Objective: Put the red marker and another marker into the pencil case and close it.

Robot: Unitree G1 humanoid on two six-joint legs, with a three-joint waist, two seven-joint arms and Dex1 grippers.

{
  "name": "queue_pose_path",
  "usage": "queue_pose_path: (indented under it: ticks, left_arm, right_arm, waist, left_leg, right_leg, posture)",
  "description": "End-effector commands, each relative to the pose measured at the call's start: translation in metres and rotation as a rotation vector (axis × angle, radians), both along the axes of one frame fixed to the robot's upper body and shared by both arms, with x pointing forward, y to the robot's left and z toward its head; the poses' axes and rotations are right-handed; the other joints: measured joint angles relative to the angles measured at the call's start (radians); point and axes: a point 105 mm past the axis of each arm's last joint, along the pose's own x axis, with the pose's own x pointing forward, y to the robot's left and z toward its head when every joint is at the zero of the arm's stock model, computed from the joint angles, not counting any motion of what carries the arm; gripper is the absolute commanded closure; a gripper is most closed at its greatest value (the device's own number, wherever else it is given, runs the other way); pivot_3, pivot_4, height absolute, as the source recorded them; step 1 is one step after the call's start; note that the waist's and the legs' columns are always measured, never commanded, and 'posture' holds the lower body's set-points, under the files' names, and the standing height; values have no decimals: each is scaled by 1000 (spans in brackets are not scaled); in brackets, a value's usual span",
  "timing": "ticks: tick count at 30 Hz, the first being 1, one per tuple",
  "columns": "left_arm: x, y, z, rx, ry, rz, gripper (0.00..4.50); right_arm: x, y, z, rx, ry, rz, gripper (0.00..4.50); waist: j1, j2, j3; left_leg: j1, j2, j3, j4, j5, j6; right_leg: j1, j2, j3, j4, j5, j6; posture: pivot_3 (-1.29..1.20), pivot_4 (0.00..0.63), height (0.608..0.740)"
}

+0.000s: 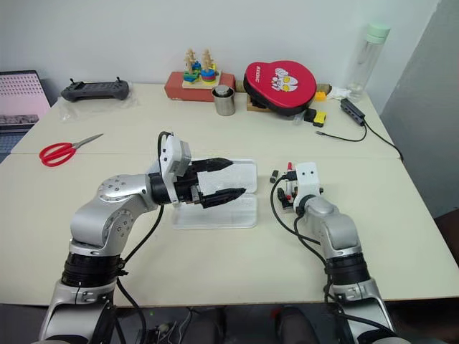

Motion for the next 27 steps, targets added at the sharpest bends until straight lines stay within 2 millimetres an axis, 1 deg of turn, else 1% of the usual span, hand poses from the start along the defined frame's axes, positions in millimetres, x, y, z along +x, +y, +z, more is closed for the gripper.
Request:
queue_pose_path:
  ticks: [1, 6, 8, 9, 10, 12, 13, 14, 15, 16, 18, 19, 20, 22, 23, 24, 27]
  left_arm:
    - [1, -6, 23, -39, -109, 34, 0]
    - [6, -10, 28, -60, -133, 64, 0]
    - [6, -12, 28, -60, -133, 60, 0]
    - [6, -14, 27, -58, -131, 53, 0]
    - [6, -15, 27, -58, -130, 50, 0]
    - [6, -18, 24, -53, -128, 43, 0]
    - [6, -18, 24, -51, -127, 41, 0]
    - [6, -19, 22, -46, -124, 32, 0]
    - [4, -18, 22, -48, -124, 23, 0]
    - [2, -16, 23, -53, -119, 12, 0]
    - [-2, -2, 22, -50, -85, -7, 0]
    - [-1, 7, 22, -37, -84, 6, 0]
    - [2, 20, 21, -19, -85, 41, 0]
    - [4, 50, 15, 23, -68, 114, 0]
    - [4, 59, 13, 35, -60, 135, 0]
    - [1, 72, 8, 54, -44, 157, 0]
    - [-5, 98, -4, 112, -6, 211, 0]
  right_arm:
    - [1, -9, -13, -92, 19, -53, 873]
    - [2, -13, -11, -88, 9, -75, 2001]
    - [3, -14, -8, -82, 1, -82, 2474]
    - [4, -15, -6, -81, -11, -89, 2810]
    - [5, -16, -1, -90, -34, -95, 2969]
    - [7, -18, 11, -91, -86, -107, 3493]
    - [8, -19, 14, -89, -99, -110, 3678]
    - [9, -18, 26, -70, -143, -105, 4046]
    - [11, -15, 41, -39, -201, -84, 4172]
    - [11, -12, 55, -13, -254, -58, 4167]
    - [9, -1, 86, 14, -379, 50, 4168]
    - [6, 5, 98, 15, -426, 101, 4168]
    - [2, 12, 112, 15, -485, 173, 4168]
    - [-12, 32, 134, -7, -586, 372, 4168]
    - [-18, 38, 139, -21, -616, 437, 4168]
    - [-23, 46, 139, -44, -610, 535, 4168]
    - [-34, 64, 125, -159, -538, 777, 4168]
  waist:
    - [0, 0, 0]
    - [4, 0, 0]
    - [4, 0, 0]
    - [4, 0, 0]
    - [4, 0, 0]
    - [4, 0, 0]
    - [4, 0, 0]
    - [4, 0, 0]
    - [3, 0, 0]
    - [1, 1, 0]
    - [-1, 2, 1]
    - [-6, 2, 1]
    - [-12, 2, 1]
    - [-26, 2, 1]
    - [-28, 2, 1]
    - [-30, 2, 1]
    - [-27, 2, 1]
  left_leg:
    - [1, 0, 0, 0, 0, 0]
    - [3, 0, 0, 2, 0, 0]
    - [3, -1, 0, 3, 0, 1]
    - [3, -1, 0, 3, 0, 1]
    - [3, -1, 0, 3, 0, 1]
    - [3, -1, 0, 2, 0, 1]
    - [2, -1, 0, 2, 0, 1]
    - [2, -1, 0, 2, 0, 1]
    - [2, -1, 0, 2, 0, 1]
    - [1, -1, 0, 2, 0, 1]
    - [1, -1, 1, 1, 0, 1]
    - [0, -1, 1, 1, 0, 1]
    - [0, 0, 2, 1, 0, 1]
    - [0, 0, 2, -1, 0, 1]
    - [0, 0, 3, -3, 0, 1]
    - [1, 0, 3, -3, 0, 1]
    - [2, 1, 3, -7, 0, 1]
  right_leg:
    - [1, 0, 0, 0, 0, 0]
    - [5, 0, 0, -1, -1, 6]
    - [5, -1, 0, -2, 0, 7]
    - [5, -1, 0, -2, 0, 7]
    - [5, -1, 0, -2, 0, 7]
    - [5, -1, 0, -2, 0, 6]
    - [5, -1, 0, -2, 0, 6]
    - [4, -1, 0, -2, 0, 6]
    - [4, -1, 1, -2, 0, 6]
    - [4, -1, 1, -2, 0, 6]
    - [2, 0, 1, -2, 0, 6]
    - [1, 0, 1, -2, 0, 6]
    - [-1, 0, 3, -2, 0, 6]
    - [-1, 0, 3, -2, 0, 6]
    - [-2, 1, 4, -2, -1, 5]
    - [-2, 1, 4, -2, -1, 5]
    - [-2, 1, 3, -2, -3, 2]
  posture:
    - [0, 150, 740]
    - [0, 150, 740]
    - [0, 150, 740]
    - [0, 150, 740]
    - [0, 150, 740]
    - [0, 150, 740]
    - [0, 150, 740]
    - [0, 150, 740]
    - [0, 150, 740]
    - [0, 150, 740]
    - [0, 150, 740]
    - [0, 150, 740]
    - [0, 150, 740]
    - [0, 150, 740]
    - [0, 150, 740]
    - [0, 150, 740]
    - [0, 150, 740]
